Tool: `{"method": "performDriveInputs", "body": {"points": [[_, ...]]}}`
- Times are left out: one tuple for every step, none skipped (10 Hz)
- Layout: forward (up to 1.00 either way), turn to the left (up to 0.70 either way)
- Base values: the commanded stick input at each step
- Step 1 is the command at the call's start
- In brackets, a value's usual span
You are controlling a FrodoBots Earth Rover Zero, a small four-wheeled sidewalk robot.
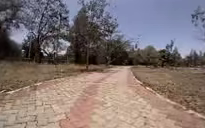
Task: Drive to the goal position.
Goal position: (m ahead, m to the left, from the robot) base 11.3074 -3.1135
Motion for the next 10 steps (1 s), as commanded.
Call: {"method": "performDriveInputs", "body": {"points": [[1.00,0.00],[1.00,0.00],[1.00,0.00],[1.00,0.00],[1.00,0.00],[1.00,0.00],[1.00,0.00],[1.00,0.00],[1.00,0.00],[1.00,0.00]]}}
